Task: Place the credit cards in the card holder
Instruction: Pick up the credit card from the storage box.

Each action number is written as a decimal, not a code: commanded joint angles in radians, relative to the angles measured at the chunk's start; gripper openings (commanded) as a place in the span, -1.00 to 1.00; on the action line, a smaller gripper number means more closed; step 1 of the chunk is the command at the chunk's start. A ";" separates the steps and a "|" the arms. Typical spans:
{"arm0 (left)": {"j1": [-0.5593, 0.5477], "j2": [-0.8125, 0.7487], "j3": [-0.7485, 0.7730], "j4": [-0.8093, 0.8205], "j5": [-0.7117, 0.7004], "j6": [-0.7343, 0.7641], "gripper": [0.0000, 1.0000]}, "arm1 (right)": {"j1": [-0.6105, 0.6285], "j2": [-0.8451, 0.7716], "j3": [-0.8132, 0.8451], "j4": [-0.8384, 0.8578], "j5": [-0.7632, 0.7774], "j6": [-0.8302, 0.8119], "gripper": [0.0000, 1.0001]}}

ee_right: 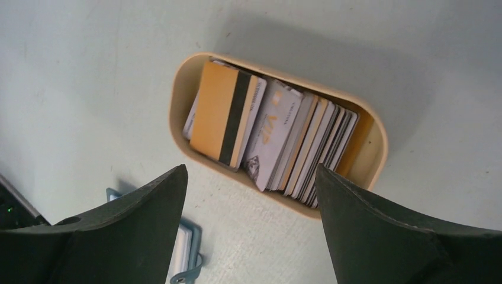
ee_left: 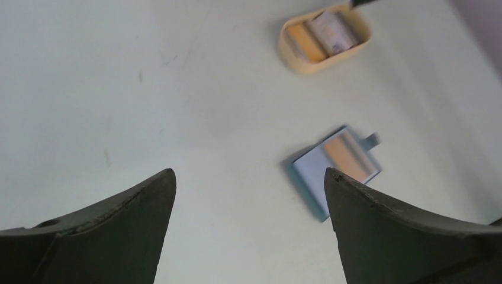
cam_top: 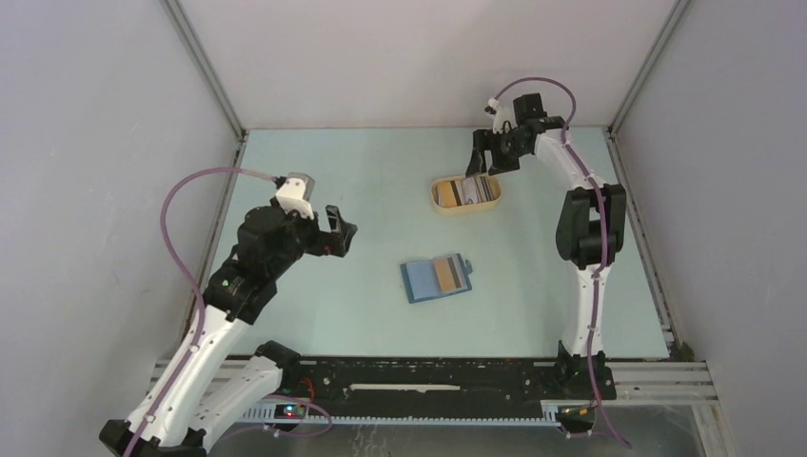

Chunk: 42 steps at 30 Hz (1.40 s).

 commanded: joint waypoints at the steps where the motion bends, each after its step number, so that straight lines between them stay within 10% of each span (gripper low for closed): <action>1: 0.023 0.004 -0.037 -0.109 -0.090 0.103 0.99 | -0.003 0.047 0.099 -0.026 0.059 0.049 0.78; 42: 0.041 0.004 -0.062 -0.088 -0.071 0.110 0.99 | 0.053 0.198 0.132 -0.043 0.133 0.199 0.98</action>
